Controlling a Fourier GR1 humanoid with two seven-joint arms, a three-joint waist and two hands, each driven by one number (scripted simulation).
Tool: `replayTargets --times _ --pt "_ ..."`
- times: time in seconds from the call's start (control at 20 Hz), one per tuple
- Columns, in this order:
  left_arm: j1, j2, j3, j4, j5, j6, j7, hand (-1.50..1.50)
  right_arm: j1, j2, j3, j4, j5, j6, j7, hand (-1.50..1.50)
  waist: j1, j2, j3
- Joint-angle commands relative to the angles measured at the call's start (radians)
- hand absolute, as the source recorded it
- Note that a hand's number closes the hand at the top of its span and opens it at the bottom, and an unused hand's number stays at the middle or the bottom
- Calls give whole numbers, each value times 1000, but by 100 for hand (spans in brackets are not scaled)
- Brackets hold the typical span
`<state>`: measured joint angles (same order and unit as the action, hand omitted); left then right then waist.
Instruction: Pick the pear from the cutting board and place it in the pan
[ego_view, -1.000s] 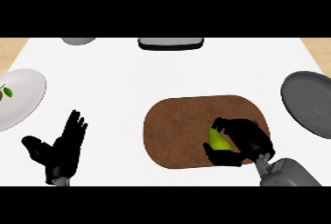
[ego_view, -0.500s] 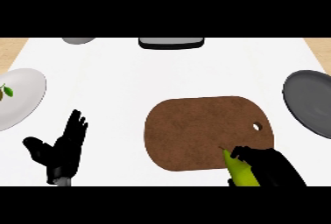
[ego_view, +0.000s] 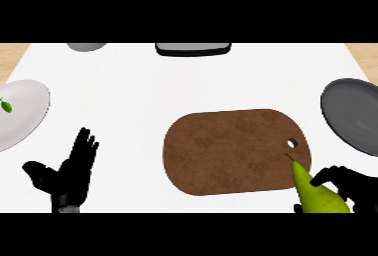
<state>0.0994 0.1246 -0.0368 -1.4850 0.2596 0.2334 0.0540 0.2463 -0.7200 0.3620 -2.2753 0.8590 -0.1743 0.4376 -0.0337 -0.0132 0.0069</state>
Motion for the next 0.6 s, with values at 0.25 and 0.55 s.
replayTargets --times 0.25,0.55 --pt "-51 5 9 21 5 5 95 0 37 26 -296 -7 -243 13 -32 150 23 13 -6" --pt "-30 -12 -12 19 -18 -1 83 0 -155 62 -407 263 -375 49 -168 150 38 14 -7"
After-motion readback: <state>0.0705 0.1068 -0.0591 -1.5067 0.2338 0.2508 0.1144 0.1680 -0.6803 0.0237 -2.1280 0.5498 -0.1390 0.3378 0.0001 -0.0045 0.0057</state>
